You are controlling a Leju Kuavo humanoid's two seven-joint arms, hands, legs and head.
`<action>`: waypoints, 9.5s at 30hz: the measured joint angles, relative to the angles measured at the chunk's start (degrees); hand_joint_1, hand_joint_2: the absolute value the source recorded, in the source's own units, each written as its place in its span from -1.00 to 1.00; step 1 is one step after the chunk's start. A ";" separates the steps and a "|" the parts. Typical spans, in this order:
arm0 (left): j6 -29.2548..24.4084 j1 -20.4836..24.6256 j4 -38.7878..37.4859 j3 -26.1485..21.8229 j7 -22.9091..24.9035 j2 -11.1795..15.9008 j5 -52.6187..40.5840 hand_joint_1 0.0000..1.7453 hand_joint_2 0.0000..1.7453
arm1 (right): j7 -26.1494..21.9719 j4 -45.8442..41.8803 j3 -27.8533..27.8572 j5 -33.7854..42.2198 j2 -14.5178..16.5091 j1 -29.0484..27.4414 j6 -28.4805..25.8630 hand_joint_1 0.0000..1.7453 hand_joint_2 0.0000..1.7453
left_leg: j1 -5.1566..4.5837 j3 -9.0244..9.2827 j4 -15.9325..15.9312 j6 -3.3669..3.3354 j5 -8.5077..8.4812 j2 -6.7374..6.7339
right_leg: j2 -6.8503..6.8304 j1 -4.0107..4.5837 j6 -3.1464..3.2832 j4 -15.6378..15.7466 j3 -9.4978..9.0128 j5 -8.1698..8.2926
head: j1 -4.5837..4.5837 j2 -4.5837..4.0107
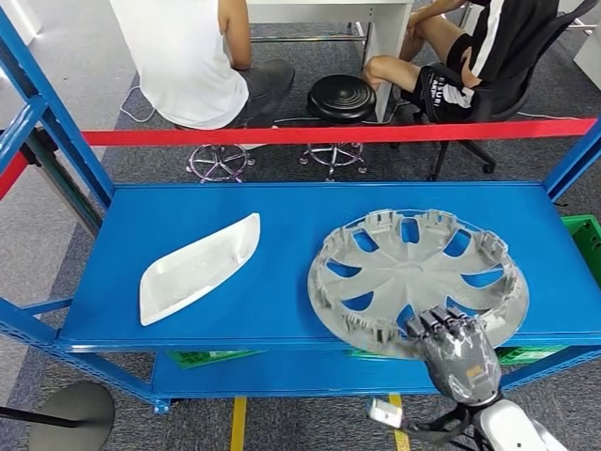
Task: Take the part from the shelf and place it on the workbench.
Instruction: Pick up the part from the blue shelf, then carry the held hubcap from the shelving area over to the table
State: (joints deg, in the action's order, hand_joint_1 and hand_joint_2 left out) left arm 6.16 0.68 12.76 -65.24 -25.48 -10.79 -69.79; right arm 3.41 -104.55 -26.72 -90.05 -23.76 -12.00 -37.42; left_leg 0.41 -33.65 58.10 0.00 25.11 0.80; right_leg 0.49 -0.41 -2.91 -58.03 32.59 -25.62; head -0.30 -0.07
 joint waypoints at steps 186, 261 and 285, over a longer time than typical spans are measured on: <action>-14.88 1.26 -0.81 11.21 -0.59 -4.16 -13.39 -1.00 1.00 | -40.61 -40.64 36.13 26.26 43.35 -22.92 -2.03 1.00 1.00 | -0.03 0.89 4.08 1.07 3.06 1.87 | 5.17 0.02 1.73 0.39 0.62 1.05 | -0.76 0.02; -8.99 0.63 -0.84 6.00 -4.14 1.12 -16.26 -1.00 1.00 | -41.95 -33.40 30.57 -0.22 40.23 -26.92 -2.08 1.00 1.00 | 0.04 4.32 -1.57 -0.56 2.72 -1.19 | -0.24 -0.16 -0.39 -11.27 6.76 -3.26 | -2.14 0.02; -9.32 0.75 -0.87 6.44 -3.21 0.45 -17.02 -1.00 1.00 | -42.03 -36.14 33.27 -0.26 41.82 -27.86 -2.08 1.00 1.00 | 0.12 0.88 -0.54 -0.48 0.73 -0.98 | 0.51 0.08 -0.04 -4.38 -0.92 -6.20 | -1.74 0.02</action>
State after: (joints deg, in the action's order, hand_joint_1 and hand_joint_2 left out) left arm -3.16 1.43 11.89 -58.80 -28.70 -10.34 -86.81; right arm -38.62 -140.69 6.55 -90.31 18.05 -39.86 -39.50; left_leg 0.53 -32.76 57.56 -0.48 25.84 -0.18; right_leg 1.01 -0.33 -2.95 -62.41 31.67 -31.82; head -2.03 -0.04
